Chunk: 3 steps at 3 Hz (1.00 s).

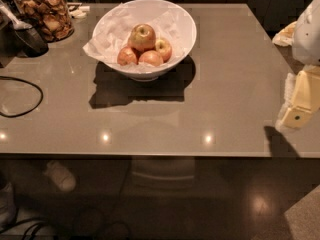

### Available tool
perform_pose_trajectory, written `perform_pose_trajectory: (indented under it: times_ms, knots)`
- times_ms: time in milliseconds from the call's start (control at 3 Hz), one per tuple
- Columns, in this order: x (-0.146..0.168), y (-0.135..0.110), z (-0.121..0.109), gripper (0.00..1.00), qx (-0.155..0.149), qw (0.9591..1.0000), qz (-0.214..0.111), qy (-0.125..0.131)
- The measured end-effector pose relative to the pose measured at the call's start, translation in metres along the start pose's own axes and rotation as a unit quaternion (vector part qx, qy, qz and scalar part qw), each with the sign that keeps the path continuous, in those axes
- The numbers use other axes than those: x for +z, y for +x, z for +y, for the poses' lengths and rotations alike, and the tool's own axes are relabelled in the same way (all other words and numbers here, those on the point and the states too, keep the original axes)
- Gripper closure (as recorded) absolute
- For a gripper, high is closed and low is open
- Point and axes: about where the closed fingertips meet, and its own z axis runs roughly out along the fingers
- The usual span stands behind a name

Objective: Pick apple from white bowl

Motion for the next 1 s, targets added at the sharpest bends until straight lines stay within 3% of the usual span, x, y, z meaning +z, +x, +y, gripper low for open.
perform_pose_trajectory:
  times_ms: [667, 1000]
  knots:
    - [-0.005, -0.002, 0.0, 0.0, 0.001, 0.9999, -0.005, 0.011]
    - [-0.008, -0.028, -0.019, 0.0, 0.005, 0.9992, -0.032, 0.024]
